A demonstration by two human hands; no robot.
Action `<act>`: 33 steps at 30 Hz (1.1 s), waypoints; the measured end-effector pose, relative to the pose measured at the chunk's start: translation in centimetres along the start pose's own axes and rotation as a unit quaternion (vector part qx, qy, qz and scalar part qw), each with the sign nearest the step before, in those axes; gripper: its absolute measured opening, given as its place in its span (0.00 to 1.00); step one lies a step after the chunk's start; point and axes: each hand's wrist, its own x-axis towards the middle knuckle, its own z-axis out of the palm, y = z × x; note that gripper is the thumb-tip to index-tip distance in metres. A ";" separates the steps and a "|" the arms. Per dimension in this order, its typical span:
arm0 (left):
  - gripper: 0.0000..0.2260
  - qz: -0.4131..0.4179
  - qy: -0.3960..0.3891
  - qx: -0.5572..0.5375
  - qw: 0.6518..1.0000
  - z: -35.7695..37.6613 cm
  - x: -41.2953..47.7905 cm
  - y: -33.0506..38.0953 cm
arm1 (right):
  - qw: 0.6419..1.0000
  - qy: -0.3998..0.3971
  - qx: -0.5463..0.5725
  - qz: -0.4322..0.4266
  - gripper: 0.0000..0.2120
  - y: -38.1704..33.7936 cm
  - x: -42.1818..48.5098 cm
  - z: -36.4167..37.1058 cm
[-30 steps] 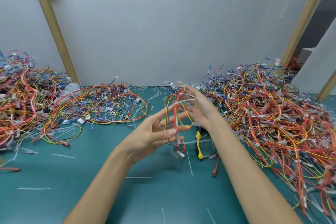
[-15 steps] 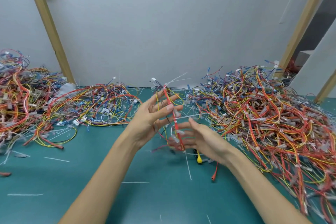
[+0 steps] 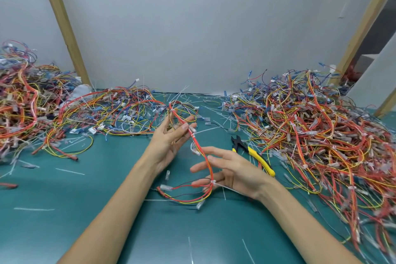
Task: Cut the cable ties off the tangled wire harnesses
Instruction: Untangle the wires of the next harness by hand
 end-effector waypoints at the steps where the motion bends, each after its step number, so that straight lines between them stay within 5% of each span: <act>1: 0.20 -0.001 -0.003 -0.001 1.000 0.0 -0.1 0.1 | 1.000 -0.004 -0.003 0.001 0.19 0.1 0.0 0.0; 19: 0.14 -0.001 -0.039 -0.015 0.999 0.1 -0.2 0.5 | 0.999 0.022 0.000 -0.025 0.16 -0.1 -0.3 -0.4; 33: 0.19 0.000 -0.061 -0.031 0.998 -0.2 -0.2 0.6 | 0.999 -0.001 -0.044 -0.015 0.21 0.1 -0.2 -0.2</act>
